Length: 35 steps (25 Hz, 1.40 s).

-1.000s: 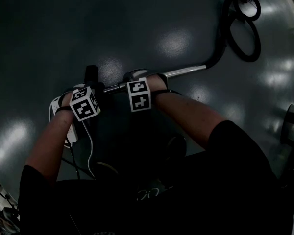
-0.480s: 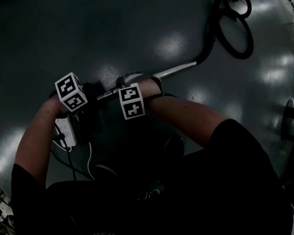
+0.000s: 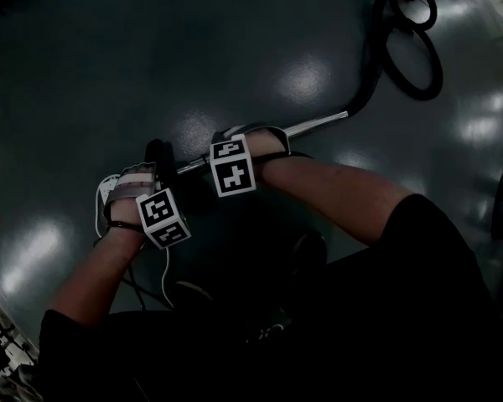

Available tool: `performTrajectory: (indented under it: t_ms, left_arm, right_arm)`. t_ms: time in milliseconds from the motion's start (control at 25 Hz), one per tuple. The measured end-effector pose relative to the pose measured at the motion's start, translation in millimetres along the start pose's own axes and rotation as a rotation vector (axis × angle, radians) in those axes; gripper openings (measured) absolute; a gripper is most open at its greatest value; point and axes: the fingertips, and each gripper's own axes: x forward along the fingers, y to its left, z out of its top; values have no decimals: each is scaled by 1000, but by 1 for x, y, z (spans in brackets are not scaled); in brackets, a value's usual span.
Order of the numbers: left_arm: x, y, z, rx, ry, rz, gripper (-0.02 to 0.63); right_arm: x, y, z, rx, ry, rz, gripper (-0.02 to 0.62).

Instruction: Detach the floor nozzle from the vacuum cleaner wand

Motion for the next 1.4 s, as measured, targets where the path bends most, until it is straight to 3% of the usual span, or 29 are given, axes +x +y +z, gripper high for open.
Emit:
performTrajectory:
  t_ms: [40,80,160,280,320,360,400,440,560,760,880,1120,1280,1400]
  left_arm:
    - [-1,0,1,-29,-21,-21,160]
    - [-4,-2,3,-88,-53,-92,155]
    - [-15,-11,7,-253,-136,-326,147]
    - [-38,-28,10,-529,-229,-758,144]
    - [-43,-30,10,-586,-254,-859,144]
    - [-47,-28,8,-610,-277,-902,144]
    - [-47,-22,6,-607,-294,-883,144]
    - [-45,-14,3,-587,-301,-815,144]
    - [-31,11,1,-458,-288,-530,146]
    - [6,19,7,-92,-173,-174,146]
    - [32,20,11,80,-121,-29,146]
    - [75,20,3,300,-41,71,146]
    - [92,8,-5,469,3,78,146]
    - [102,-3,-5,519,17,67,149]
  right_arm:
    - [0,-1,1,-2,4,-13,187]
    - [0,-1,2,-7,5,-26,187]
    - [-1,-1,4,-27,-4,-51,189]
    - [-4,-3,-1,-74,-1,-116,187]
    - [-4,-6,-5,-84,6,-137,187]
    - [-5,-8,-10,-87,13,-150,187]
    - [-6,-10,-15,-86,17,-153,187]
    - [-6,-11,-19,-84,17,-150,187]
    - [-6,-6,-24,-76,16,-133,189]
    - [4,4,-30,-73,49,-104,190]
    - [16,14,-33,-80,69,-85,192]
    - [53,18,-32,-75,113,-70,195]
    - [70,25,-36,-97,124,-54,196]
    - [79,31,-41,-111,131,-48,198]
